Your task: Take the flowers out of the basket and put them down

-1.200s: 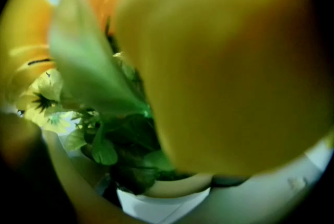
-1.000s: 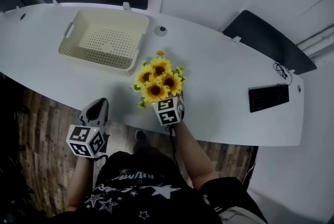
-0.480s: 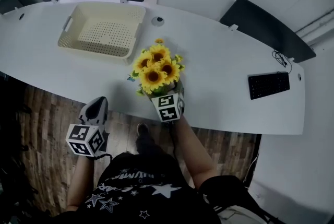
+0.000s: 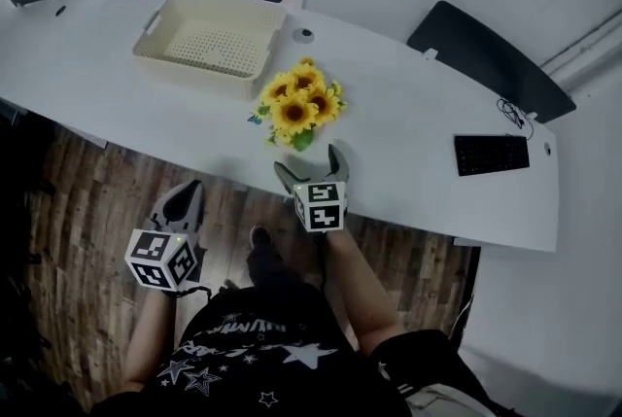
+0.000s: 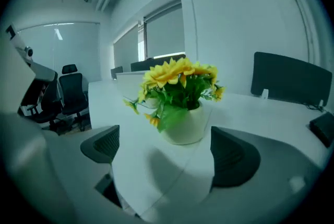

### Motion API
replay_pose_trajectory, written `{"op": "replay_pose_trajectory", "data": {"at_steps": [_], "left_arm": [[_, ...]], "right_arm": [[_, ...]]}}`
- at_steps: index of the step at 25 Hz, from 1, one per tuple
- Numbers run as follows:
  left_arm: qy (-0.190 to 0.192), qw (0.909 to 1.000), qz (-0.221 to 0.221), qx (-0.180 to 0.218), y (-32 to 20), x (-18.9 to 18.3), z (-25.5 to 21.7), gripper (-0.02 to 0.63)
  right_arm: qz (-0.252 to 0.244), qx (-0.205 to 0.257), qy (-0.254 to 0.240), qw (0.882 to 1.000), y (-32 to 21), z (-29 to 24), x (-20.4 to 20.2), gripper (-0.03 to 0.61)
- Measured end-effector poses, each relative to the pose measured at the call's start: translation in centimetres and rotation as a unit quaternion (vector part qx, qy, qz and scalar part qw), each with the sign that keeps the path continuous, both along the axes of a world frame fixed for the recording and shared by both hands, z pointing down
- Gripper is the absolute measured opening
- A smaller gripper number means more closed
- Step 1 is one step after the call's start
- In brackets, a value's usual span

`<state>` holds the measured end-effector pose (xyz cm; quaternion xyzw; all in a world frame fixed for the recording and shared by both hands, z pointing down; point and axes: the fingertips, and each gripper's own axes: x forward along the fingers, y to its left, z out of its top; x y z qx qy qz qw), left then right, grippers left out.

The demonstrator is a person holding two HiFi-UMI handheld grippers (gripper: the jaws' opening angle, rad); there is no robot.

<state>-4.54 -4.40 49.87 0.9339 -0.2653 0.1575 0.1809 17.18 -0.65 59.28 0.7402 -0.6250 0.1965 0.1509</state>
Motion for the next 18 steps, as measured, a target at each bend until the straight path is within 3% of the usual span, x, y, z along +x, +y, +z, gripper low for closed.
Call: {"op": "replay_pose_trajectory", "data": {"at_steps": [7, 14, 16, 18], "left_arm": [[0.015, 0.9995, -0.027, 0.001, 5.6, -5.7, -0.7, 0.011], [0.039, 0.9986, -0.034, 0.011, 10.6, -9.3, -1.5, 0.011], [0.049, 0.9981, -0.033, 0.016, 11.8, -9.8, -2.2, 0.012], [0.061, 0.9975, -0.031, 0.019, 12.8, -10.1, -2.9, 0.012]], "right_arm": [[-0.005, 0.067, -0.027, 0.997, 3.7, -4.4, -4.4, 0.531], [-0.035, 0.098, -0.055, 0.993, 9.1, -7.6, -9.6, 0.448], [-0.029, 0.101, -0.055, 0.993, 10.8, -8.4, -10.5, 0.386], [-0.013, 0.107, -0.050, 0.993, 12.4, -9.2, -10.9, 0.265]]}}
